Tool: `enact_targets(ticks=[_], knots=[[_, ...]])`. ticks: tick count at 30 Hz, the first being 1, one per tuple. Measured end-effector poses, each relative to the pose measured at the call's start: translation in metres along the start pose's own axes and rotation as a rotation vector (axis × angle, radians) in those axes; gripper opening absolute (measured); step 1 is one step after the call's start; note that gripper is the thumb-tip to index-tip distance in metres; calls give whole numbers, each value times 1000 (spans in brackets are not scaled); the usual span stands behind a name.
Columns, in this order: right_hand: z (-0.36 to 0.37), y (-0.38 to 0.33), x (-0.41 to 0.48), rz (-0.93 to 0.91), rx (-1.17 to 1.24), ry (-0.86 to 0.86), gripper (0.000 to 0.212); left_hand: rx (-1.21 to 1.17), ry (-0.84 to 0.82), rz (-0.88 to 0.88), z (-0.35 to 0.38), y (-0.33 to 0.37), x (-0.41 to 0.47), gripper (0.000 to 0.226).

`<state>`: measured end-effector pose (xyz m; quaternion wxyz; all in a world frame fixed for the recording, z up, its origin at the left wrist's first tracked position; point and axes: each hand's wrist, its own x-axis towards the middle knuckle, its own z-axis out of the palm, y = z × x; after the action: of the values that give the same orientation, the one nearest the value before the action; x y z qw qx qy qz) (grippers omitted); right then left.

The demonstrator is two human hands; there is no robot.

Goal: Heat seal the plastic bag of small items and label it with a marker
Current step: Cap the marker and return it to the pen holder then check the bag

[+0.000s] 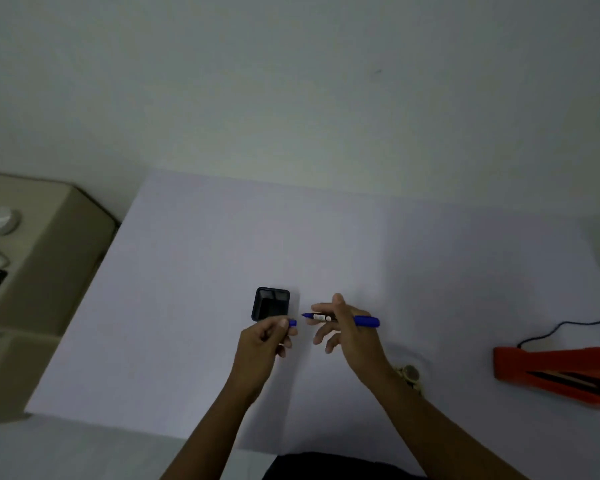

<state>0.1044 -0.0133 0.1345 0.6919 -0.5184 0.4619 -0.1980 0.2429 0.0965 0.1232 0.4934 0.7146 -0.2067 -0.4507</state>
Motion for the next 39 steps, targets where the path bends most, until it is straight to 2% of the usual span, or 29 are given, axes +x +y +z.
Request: enact_targets(ticks=[4, 8, 17, 24, 30, 33, 36, 39], knots=[[5, -43, -19, -161, 24, 60, 50, -138, 0, 61, -2, 39, -23, 25], [8, -67, -33, -248, 77, 66, 47, -167, -4, 85, -1, 59, -38, 25], [16, -77, -49, -276, 79, 90, 51, -232, -2, 105, -3, 73, -52, 28], [24, -77, -49, -298, 37, 102, 46, -154, -17, 159, 0, 81, -56, 29], [33, -85, -50, -334, 134, 135, 34, -67, -45, 234, -2, 89, -55, 33], [39, -87, -44, -324, 138, 146, 38, -39, -34, 253, -7, 94, -49, 32], [43, -89, -34, -323, 145, 107, 38, -30, -32, 271, -14, 98, -41, 32], [47, -85, -15, -257, 169, -6, 31, 14, -15, 287, -25, 102, -33, 32]])
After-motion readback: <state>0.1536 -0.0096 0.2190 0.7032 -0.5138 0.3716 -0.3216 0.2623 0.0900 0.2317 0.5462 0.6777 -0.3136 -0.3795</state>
